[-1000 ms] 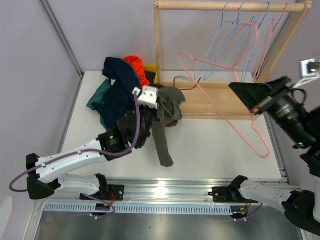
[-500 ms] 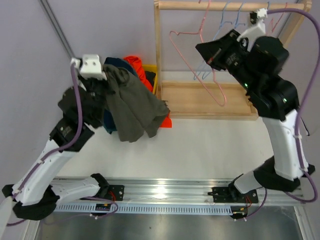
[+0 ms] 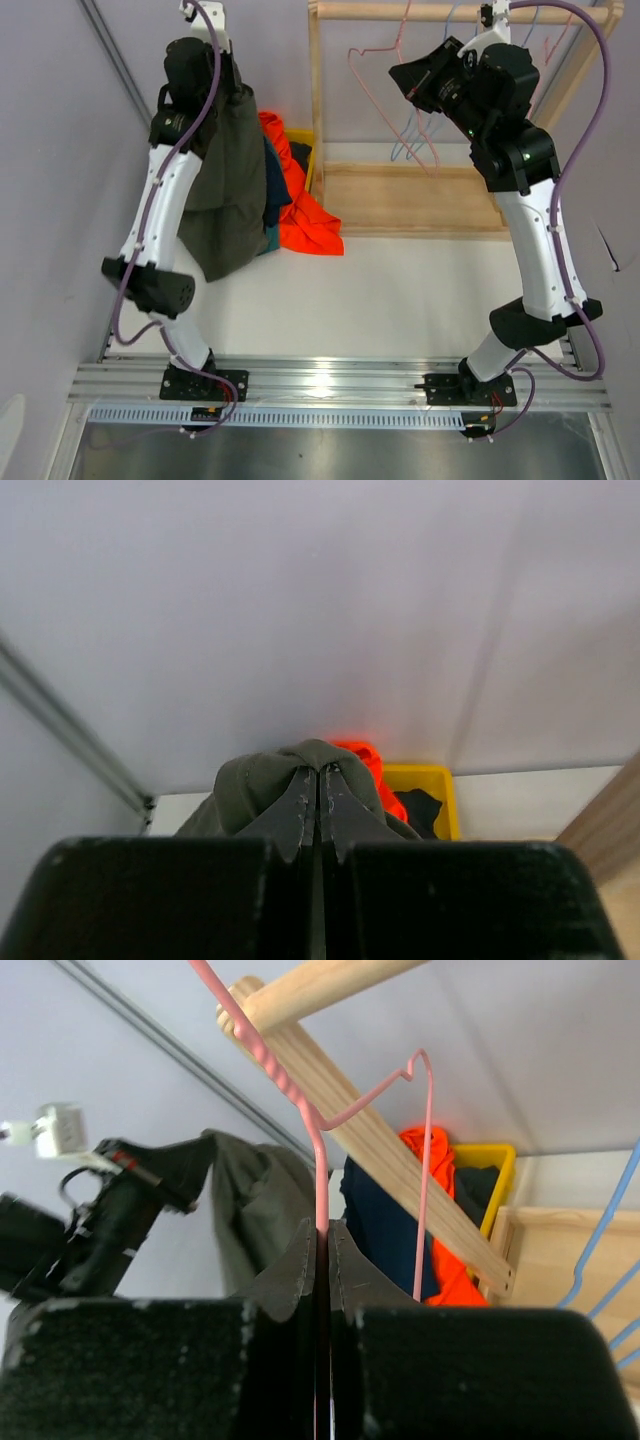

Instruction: Remove the shorts from the hanger

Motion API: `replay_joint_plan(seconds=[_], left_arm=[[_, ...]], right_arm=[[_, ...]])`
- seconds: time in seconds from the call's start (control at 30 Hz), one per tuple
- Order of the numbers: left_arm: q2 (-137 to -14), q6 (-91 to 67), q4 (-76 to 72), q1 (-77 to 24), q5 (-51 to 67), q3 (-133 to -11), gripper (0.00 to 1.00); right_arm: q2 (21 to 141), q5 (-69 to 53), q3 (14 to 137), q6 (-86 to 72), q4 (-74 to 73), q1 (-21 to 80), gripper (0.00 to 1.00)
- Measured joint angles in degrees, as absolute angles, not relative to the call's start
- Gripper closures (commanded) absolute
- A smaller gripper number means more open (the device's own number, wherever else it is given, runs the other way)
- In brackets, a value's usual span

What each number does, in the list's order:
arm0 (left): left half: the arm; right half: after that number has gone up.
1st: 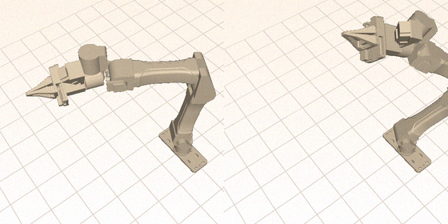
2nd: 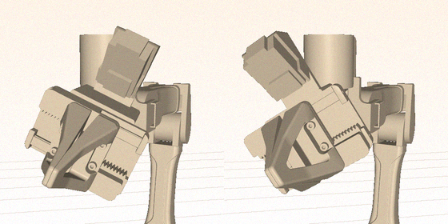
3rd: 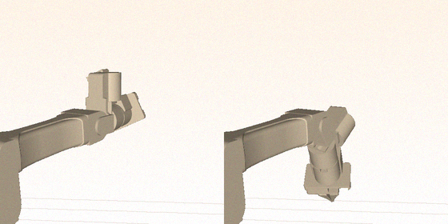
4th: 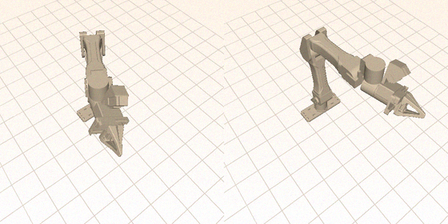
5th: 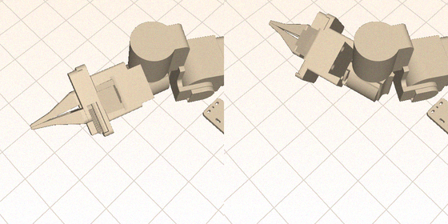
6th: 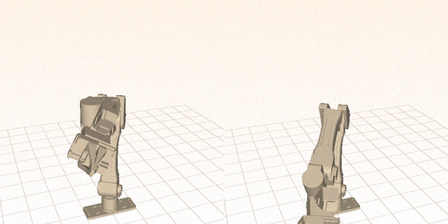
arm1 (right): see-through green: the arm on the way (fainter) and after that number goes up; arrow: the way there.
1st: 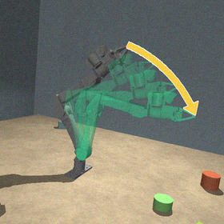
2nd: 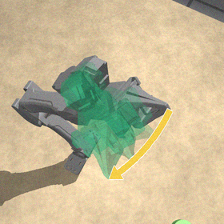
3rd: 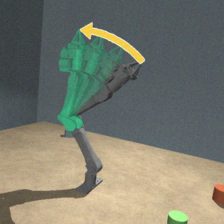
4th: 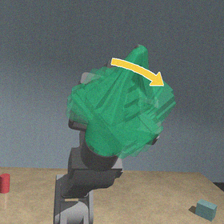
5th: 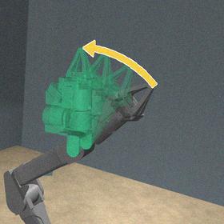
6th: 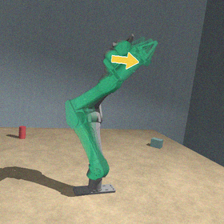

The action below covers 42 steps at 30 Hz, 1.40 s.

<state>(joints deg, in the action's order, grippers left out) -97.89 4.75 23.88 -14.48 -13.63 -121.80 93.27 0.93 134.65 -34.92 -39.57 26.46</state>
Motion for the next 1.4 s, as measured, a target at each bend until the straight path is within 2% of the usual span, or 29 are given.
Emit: replay_joint_plan(seconds=[0.13,0.3,0.33,0.43,0.7,0.73,0.77,0.8,0.83,0.87,0.93,1.17,1.4], left_arm=[[-110.76,1.76,25.85,-11.16,-8.1,-133.45,0.99],[-118.06,-0.6,26.33,-9.04,-5.02,-134.78,0.79],[-119.09,-1.08,26.3,-8.82,-4.43,-134.78,0.57],[-120.84,-1.89,26.35,-8.47,-3.09,-134.61,0.01],[-114.74,-4.19,24.56,-8.49,-2.09,-123.72,0.01],[-112.99,-4.34,24.67,-8.49,-2.11,-122.02,0.01],[-111.18,-4.54,24.47,-8.49,-2.09,-120.51,0.01],[-108.57,-4.56,24.1,-8.51,-2.11,-118.48,0.01],[-105.82,-4.6,24.14,-8.62,-2.11,-116.55,0.01],[-102.83,-4.6,23.9,-8.67,-2.11,-114.78,0.01],[-96.55,-4.64,23.09,-8.78,-2.13,-111.68,0.01],[-72.23,-4.75,21.8,-11.94,-2.35,-98.5,0.01],[-49.23,-6.79,26.72,-15.14,-0.84,-83.09,0.01]], right_arm=[[96.62,-0.54,134.65,-34.61,-36.75,24.69,1.0],[101.38,-1.13,134.65,-34.22,-34.85,22.92,1.0],[102.28,-1.17,134.65,-34.13,-34.11,22.57,1.0],[103.88,-1.65,134.58,-34.06,-33.91,21.71,1.0],[101.67,-2.46,128.03,-34.46,-30.98,21.15,0.98],[100.92,-2.48,127.17,-34.48,-30.96,21.21,0.9],[100.2,-2.52,126.37,-34.59,-30.94,21.21,0.61],[99.09,-2.55,125.23,-34.92,-30.79,21.21,0.39],[97.95,-2.46,124.03,-35.09,-30.55,21.19,0.21],[96.73,-2.42,122.83,-35.35,-30.46,21.19,0.09],[94.04,-2.33,120.73,-35.27,-30.37,21.15,0.01],[82.48,-0.38,112.92,-35.09,-30.87,21.21,0.01],[62.61,2.22,100.88,-33.69,-36.16,21.28,0.01]])
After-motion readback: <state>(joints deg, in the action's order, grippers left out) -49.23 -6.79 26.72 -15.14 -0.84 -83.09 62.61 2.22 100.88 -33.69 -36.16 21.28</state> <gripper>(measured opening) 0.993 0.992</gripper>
